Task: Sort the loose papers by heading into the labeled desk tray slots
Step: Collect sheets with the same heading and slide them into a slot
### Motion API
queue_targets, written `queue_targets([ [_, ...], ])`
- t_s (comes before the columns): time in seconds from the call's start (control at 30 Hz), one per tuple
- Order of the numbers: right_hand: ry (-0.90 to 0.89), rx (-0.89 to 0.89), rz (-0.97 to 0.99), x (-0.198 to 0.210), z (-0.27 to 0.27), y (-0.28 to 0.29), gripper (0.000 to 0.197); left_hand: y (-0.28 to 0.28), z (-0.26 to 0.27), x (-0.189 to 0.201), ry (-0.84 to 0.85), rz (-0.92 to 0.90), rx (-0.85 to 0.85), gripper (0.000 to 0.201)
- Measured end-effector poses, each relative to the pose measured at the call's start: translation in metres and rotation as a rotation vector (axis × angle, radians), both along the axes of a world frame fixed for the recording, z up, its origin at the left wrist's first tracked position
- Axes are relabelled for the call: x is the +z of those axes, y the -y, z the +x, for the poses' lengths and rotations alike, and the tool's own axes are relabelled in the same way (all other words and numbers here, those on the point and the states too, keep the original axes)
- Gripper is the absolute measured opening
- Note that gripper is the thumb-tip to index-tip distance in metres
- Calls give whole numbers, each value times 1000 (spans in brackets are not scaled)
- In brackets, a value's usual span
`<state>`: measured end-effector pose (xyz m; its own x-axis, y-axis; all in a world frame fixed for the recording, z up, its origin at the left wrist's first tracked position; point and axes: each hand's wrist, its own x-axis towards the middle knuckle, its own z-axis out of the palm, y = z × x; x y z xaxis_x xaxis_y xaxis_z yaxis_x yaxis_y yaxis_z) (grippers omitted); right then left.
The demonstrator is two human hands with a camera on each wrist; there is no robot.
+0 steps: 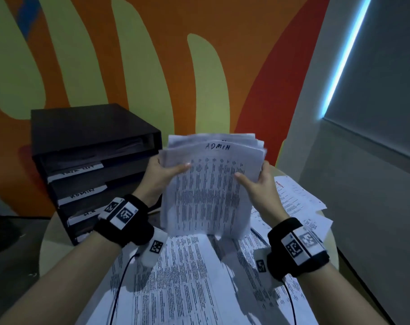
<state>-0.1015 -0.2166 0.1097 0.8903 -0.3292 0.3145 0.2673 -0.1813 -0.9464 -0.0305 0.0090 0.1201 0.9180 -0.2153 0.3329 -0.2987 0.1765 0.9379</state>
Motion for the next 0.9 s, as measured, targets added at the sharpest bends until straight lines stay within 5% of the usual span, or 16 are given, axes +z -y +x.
queue_targets([
  [0.07, -42, 35, -28, -4, 2, 0, 51, -1, 1, -9, -51, 65, 14, 33],
  [0.17, 53, -118, -216, 1, 6, 0, 79, 0, 9, -17, -16, 173, 52, 65],
  [0.23, 177, -325, -494, 16, 4, 2, 98, 6, 8, -8, 135, 281, 53, 19],
  [0.27, 247, -380, -636, 26, 2, 1, 99, 9, 3, 2, 191, 337, 55, 12],
  [0.37, 323, -372, -994, 60, -8, -9, 90, 20, -4, 24, 478, 417, 7, 39],
  [0.43, 259, -338, -1081, 70, -7, -12, 66, 21, -5, 33, 637, 490, -20, 49],
  [0.5, 207, -263, -999, 73, -1, -6, 22, 21, -11, 42, 678, 511, -26, 44],
  [0.63, 144, -68, -493, 56, 3, 16, 25, -5, -4, 30, 573, 519, 98, 10],
  [0.77, 81, -73, -172, 36, -12, 30, 20, -50, 7, 2, 381, 491, 290, 53],
  [0.9, 77, -77, 90, 21, -16, 28, 6, -61, 10, -14, 107, 50, 122, 71],
])
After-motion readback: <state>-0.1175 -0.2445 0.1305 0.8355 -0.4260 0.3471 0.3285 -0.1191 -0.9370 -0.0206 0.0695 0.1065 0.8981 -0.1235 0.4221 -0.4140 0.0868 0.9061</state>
